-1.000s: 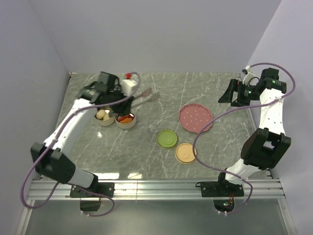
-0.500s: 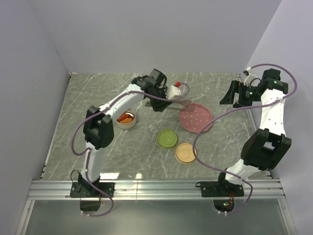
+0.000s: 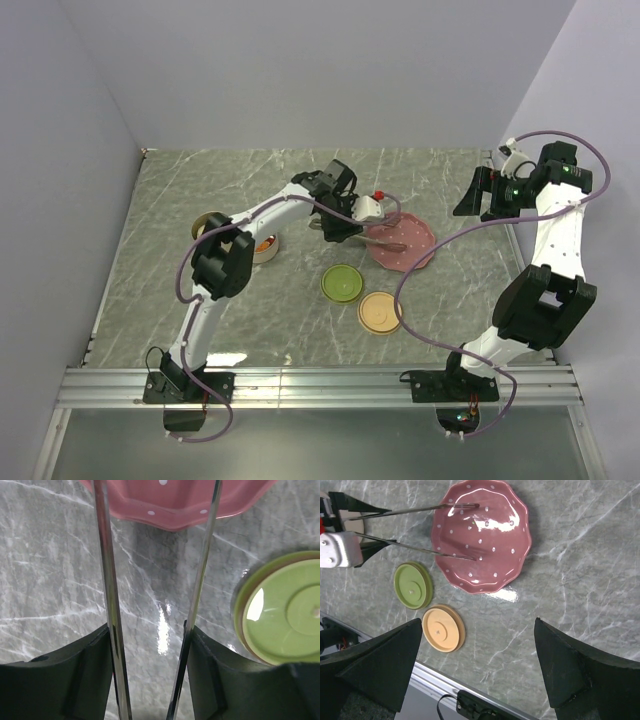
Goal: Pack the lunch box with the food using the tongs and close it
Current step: Put down the clamp
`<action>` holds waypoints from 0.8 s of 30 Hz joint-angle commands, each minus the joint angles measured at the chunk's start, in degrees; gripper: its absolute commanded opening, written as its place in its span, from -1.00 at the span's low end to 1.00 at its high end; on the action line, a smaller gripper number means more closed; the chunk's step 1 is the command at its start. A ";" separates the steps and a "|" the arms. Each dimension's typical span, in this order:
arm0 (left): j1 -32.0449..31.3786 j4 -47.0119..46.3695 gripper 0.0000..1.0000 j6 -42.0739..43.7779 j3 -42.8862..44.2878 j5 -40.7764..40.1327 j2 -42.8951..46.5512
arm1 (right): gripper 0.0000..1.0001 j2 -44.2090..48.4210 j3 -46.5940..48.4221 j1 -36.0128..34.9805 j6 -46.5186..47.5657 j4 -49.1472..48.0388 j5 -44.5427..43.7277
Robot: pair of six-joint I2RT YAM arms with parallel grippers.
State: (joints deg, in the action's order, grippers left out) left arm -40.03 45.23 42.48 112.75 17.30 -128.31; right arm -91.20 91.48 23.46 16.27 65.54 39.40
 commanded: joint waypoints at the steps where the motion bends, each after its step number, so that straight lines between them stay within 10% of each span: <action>1: -0.14 -2.61 0.20 2.87 0.81 0.45 -1.24 | 0.99 2.78 0.63 0.44 1.48 1.52 -0.81; 23: -2.07 -12.88 0.66 1.38 -8.24 -0.16 9.72 | 0.99 4.45 0.54 0.97 4.64 3.10 -0.02; 24: -2.07 -12.72 0.98 1.12 -8.51 -0.25 10.88 | 0.99 4.62 0.63 0.88 4.91 3.37 0.15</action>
State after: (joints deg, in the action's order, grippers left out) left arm -41.85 36.10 45.87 104.05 15.11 -127.02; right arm -89.38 91.42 23.94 19.07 67.59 38.63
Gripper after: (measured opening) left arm 0.906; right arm 0.996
